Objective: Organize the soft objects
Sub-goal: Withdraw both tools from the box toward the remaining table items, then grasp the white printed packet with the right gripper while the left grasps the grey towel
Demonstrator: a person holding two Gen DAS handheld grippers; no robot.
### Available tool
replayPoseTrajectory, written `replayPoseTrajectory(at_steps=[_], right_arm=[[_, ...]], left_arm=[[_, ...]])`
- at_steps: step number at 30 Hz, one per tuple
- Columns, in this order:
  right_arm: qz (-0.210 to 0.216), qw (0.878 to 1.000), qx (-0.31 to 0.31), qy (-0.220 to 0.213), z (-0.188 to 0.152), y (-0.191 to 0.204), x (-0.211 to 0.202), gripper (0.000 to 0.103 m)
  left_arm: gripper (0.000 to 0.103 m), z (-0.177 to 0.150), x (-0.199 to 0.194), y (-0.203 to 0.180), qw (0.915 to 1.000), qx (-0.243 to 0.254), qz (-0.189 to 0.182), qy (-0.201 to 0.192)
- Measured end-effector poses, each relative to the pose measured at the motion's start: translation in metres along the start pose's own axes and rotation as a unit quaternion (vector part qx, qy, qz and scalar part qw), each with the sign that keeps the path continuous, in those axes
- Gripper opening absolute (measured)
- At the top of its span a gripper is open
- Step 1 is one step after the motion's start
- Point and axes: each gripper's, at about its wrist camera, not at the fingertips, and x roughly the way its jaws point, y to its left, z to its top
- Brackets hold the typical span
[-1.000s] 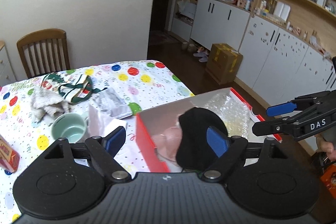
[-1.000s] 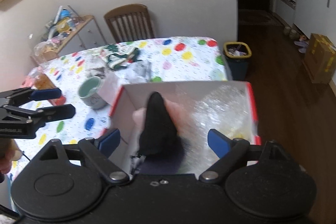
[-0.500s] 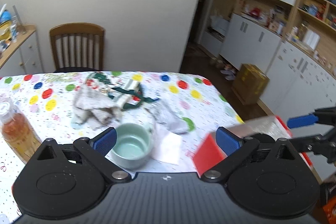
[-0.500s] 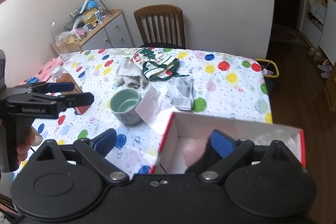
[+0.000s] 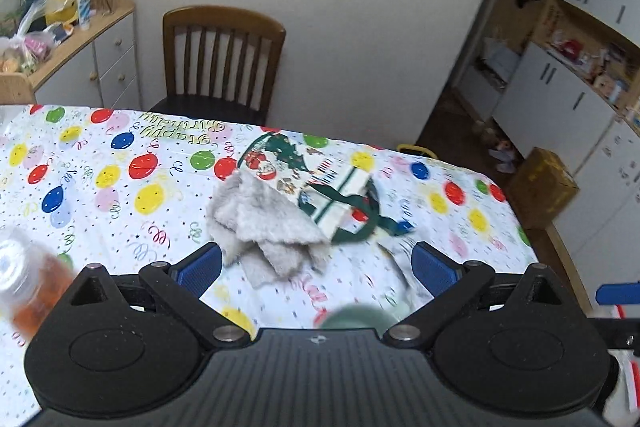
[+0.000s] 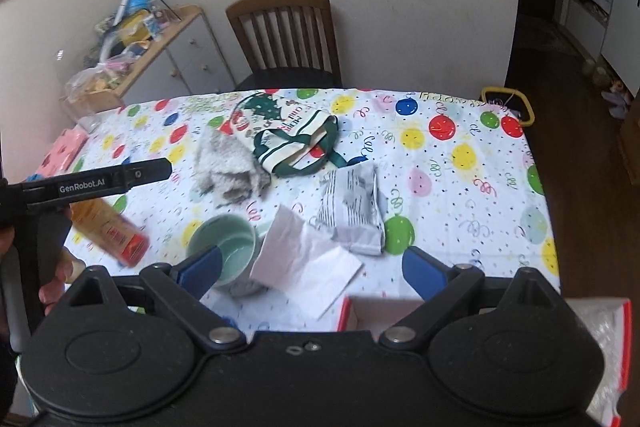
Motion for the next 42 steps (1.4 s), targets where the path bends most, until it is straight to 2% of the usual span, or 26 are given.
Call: replayPoseTrajectory(at_steps=[10,20,23,30,36,38,42], right_arm=[[-0.046,0.998,0.017,0.041,0.036,-0.004,0.077,0.091],[-0.067,0.993,0.030,0.093,0.046,-0.013,0.150,0.088],[-0.070,0.992,0.033,0.103,0.046,-0.013,0.167,0.087],[-0.080,0.988,0.040,0.126,0.045,-0.017,0.197,0.083],[-0.091,0.986,0.036,0.138,0.043,-0.016,0.212,0.081],[-0.091,0.986,0.040,0.136,0.044,-0.017,0.212,0.077],[-0.091,0.986,0.037,0.135,0.043,-0.018,0.211,0.067]], left_arm=[[0.102,0.014,0.087,0.016,0.9980,-0.035,0.033,0.041],[0.102,0.017,0.150,0.031,0.9945,-0.037,0.046,0.086],[0.101,0.012,0.164,0.034,0.9932,-0.033,0.054,0.098],[0.100,-0.001,0.178,0.038,0.9925,-0.019,0.069,0.099],[0.086,-0.006,0.179,0.041,0.9935,-0.011,0.073,0.087],[0.074,-0.006,0.178,0.041,0.9940,-0.009,0.072,0.083],[0.058,-0.006,0.174,0.041,0.9948,-0.013,0.066,0.076]])
